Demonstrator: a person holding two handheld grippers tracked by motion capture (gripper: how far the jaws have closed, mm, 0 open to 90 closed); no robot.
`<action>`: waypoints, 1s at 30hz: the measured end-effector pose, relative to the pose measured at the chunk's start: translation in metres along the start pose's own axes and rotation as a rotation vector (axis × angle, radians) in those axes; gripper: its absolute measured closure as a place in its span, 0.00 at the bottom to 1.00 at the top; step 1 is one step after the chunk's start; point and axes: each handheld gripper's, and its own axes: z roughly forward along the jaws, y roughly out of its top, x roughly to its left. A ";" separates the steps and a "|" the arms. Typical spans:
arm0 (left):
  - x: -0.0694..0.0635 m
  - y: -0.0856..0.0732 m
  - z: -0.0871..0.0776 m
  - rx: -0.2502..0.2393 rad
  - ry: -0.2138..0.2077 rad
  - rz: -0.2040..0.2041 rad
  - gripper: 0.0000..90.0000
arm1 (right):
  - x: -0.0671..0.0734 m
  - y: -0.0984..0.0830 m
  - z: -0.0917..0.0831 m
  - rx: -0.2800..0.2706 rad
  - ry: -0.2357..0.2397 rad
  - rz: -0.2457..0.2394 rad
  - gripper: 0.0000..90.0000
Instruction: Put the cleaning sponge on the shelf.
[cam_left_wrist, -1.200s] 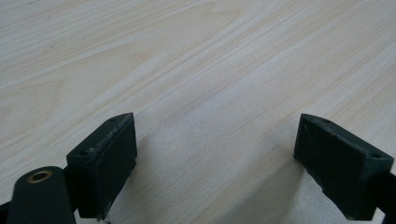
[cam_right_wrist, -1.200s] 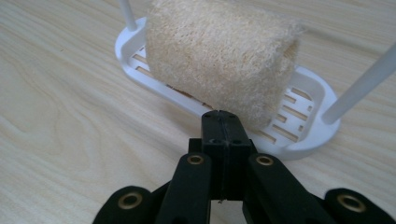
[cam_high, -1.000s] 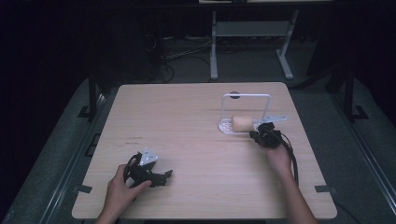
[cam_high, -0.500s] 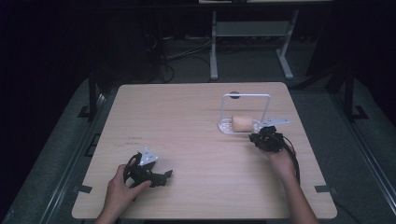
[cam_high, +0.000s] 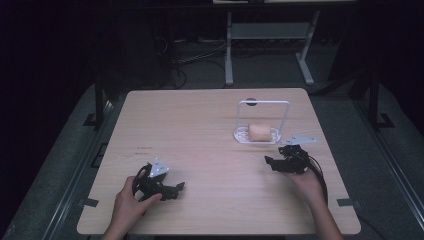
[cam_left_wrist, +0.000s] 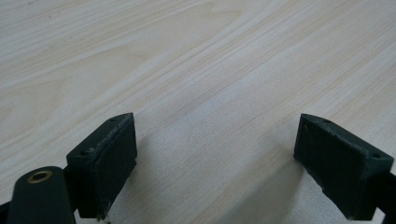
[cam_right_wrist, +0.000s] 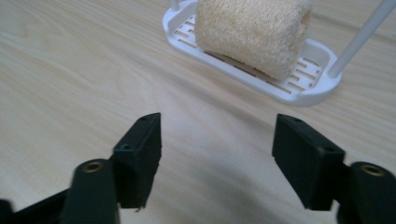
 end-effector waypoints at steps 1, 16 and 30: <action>0.000 0.000 0.000 0.000 0.000 0.000 0.14 | 0.002 -0.004 -0.005 -0.003 0.004 0.008 0.31; 0.000 0.000 0.000 0.000 0.000 0.000 0.14 | 0.006 -0.042 -0.029 -0.011 0.009 0.005 0.13; 0.000 0.000 0.000 0.000 0.000 0.000 0.14 | 0.010 -0.077 -0.034 0.014 -0.021 -0.006 0.11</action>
